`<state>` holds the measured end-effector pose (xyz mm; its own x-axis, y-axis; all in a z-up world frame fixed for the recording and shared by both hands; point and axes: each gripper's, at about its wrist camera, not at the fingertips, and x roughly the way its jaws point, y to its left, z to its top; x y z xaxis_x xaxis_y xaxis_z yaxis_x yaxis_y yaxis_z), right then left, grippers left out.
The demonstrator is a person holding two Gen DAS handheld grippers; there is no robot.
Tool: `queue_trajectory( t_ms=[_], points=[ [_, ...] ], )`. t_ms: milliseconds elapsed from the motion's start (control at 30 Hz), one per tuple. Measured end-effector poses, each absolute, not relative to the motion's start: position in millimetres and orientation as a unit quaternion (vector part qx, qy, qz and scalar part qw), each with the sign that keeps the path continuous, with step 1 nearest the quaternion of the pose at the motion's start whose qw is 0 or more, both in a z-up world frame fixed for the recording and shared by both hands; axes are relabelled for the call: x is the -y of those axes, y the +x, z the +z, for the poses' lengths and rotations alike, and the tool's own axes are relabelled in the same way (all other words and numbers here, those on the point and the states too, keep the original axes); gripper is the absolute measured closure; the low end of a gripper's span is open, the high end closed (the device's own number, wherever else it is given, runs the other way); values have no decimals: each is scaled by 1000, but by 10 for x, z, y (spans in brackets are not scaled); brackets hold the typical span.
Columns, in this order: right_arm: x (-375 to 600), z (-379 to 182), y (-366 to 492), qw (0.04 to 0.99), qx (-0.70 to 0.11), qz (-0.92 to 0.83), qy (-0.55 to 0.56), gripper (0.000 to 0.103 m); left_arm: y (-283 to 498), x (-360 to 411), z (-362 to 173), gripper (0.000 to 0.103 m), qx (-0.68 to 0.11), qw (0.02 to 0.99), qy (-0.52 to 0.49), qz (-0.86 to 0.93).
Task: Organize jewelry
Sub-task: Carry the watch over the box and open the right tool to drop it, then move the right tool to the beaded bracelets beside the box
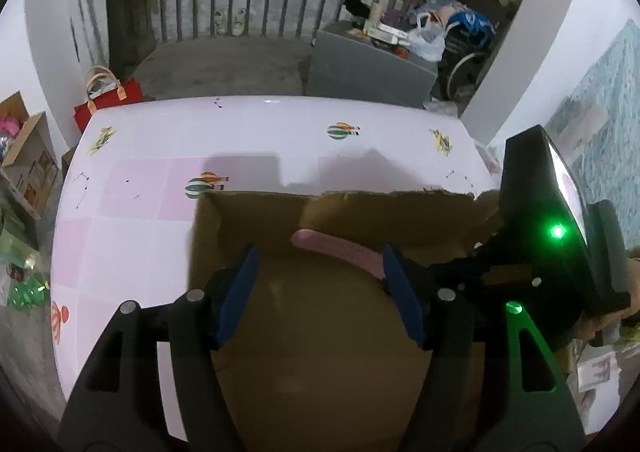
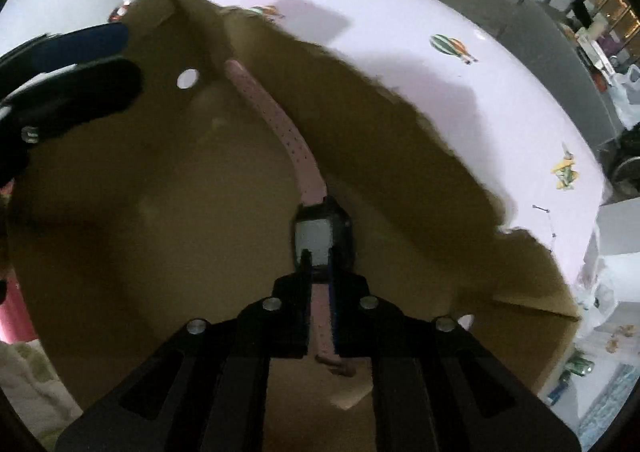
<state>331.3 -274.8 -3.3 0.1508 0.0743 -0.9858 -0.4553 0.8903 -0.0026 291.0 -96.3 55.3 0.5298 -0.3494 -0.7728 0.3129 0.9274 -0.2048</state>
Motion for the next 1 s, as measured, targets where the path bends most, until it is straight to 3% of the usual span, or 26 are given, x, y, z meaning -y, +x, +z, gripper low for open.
queue_trajectory(
  t_ms=[33,267,633,800,1000],
  points=[
    [2766,-1,3304,750,-619,172,-157,77,2900,958,569,41,-443,876,-25,-188],
    [2958,381,3074,793,-569,157,-149,71,2623,775,774,41,-397,896,-40,-195],
    [3178,1183,1909,896,-406,173,-52,70,1553,346,1061,39,-298,934,-30,-195],
    [3201,1110,1031,927,-329,179,-6,70,1042,165,879,38,-281,942,-20,-183],
    [2990,611,504,935,-297,192,19,70,684,93,387,38,-308,935,6,-178]
  ],
)
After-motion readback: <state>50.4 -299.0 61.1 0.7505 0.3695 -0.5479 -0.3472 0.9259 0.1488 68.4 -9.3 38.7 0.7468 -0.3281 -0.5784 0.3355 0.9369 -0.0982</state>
